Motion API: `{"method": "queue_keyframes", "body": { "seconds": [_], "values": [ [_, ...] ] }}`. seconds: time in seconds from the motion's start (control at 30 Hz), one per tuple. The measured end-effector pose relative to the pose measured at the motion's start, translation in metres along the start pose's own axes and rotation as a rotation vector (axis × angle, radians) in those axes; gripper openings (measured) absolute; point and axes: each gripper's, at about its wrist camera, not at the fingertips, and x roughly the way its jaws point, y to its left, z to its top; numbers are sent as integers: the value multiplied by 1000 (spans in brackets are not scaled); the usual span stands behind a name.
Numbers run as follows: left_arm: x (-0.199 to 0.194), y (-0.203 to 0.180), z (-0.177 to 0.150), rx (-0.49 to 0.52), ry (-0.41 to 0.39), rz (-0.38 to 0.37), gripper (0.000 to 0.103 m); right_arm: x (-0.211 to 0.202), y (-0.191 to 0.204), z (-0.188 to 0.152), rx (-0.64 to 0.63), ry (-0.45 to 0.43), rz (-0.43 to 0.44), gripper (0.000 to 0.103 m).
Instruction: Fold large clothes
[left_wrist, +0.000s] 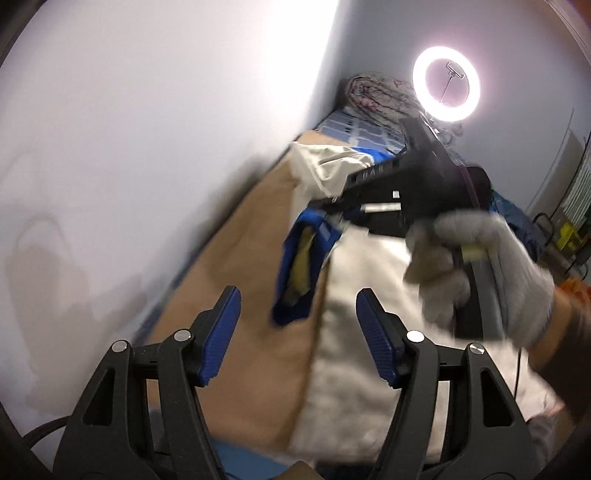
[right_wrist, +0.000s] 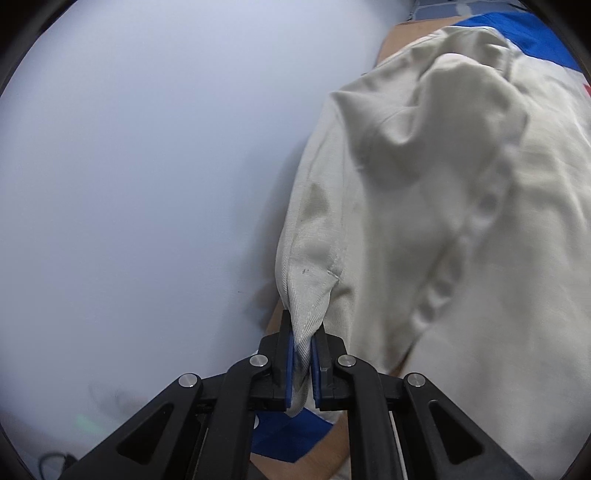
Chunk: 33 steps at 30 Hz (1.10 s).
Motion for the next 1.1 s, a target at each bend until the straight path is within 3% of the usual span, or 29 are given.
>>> {"method": "queue_keyframes", "body": {
  "seconds": [0.1, 0.17, 0.37, 0.4, 0.47, 0.57, 0.67, 0.73, 0.87, 1.1],
  "values": [
    [28, -10, 17, 18, 9, 23, 67, -12, -9, -2, 8, -6, 27, 5],
    [45, -12, 25, 32, 18, 33, 68, -14, -11, 21, -7, -2, 33, 5],
    [83, -10, 31, 68, 43, 88, 67, -19, -25, 18, -32, 13, 46, 5],
    [87, -10, 30, 60, 40, 81, 62, -32, -31, 18, -33, 14, 47, 5],
    [94, -9, 31, 46, 57, 48, 20, -33, -30, 30, -36, 21, 47, 5],
    [96, -11, 33, 40, 44, 31, 11, -35, -34, 32, -56, 38, 44, 7],
    [84, -15, 30, 33, 11, 17, 8, -36, -40, 32, -57, 35, 47, 17],
    [77, -15, 28, 41, -10, 14, 8, -33, -43, 40, -46, 24, 44, 34],
    [64, -20, 25, 67, -38, 10, 8, -43, -44, 64, -60, -33, -9, 52],
    [50, -31, 10, 134, -68, 10, 8, -21, -22, 113, -108, -42, -118, 53]
  ]
}}
